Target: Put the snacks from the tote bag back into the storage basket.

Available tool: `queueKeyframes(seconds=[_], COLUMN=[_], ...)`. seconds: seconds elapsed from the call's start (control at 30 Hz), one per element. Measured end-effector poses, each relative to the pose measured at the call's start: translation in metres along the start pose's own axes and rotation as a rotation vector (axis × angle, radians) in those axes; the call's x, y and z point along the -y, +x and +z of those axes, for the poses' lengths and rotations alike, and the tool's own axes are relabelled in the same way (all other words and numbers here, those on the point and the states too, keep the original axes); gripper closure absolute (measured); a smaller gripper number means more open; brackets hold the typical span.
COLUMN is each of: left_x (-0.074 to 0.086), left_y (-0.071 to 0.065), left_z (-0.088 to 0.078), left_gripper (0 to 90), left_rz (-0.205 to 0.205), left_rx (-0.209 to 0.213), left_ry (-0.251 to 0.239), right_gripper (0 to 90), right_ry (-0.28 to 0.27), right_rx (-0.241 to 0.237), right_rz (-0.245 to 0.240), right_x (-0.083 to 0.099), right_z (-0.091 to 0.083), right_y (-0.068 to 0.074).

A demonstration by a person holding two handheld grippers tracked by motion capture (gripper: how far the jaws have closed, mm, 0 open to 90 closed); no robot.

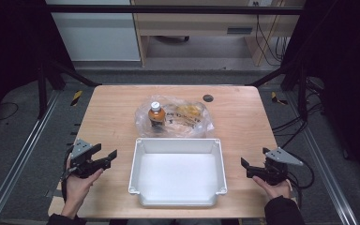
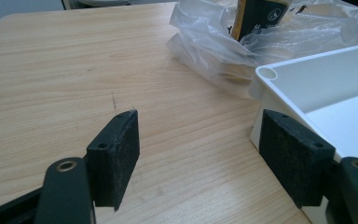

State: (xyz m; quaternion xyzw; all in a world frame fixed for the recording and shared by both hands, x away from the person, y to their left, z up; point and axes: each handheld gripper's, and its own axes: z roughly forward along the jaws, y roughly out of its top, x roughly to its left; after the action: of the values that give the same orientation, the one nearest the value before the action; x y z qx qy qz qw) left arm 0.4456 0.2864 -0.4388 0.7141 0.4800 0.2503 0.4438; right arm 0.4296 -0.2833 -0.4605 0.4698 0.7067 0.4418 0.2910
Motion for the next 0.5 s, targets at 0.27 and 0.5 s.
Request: queueKeyframes(seconds=[0.27,0.5], left_x=[-0.007,-0.015], left_y=[-0.004,-0.007], left_z=[-0.001,-0.003], left_gripper=[27.6,27.5], left_rz=[0.005,0.004], left_rx=[0.014,0.020], left_ry=[-0.012,-0.026], right_gripper=[3.5,4.7], right_ry=[-0.005,0.003], right_rx=[-0.001,0.002], right_rz=[-0.014,-0.014], right_x=[0.000,0.000], right_z=[-0.002,-0.001], right_y=[0.001,0.000])
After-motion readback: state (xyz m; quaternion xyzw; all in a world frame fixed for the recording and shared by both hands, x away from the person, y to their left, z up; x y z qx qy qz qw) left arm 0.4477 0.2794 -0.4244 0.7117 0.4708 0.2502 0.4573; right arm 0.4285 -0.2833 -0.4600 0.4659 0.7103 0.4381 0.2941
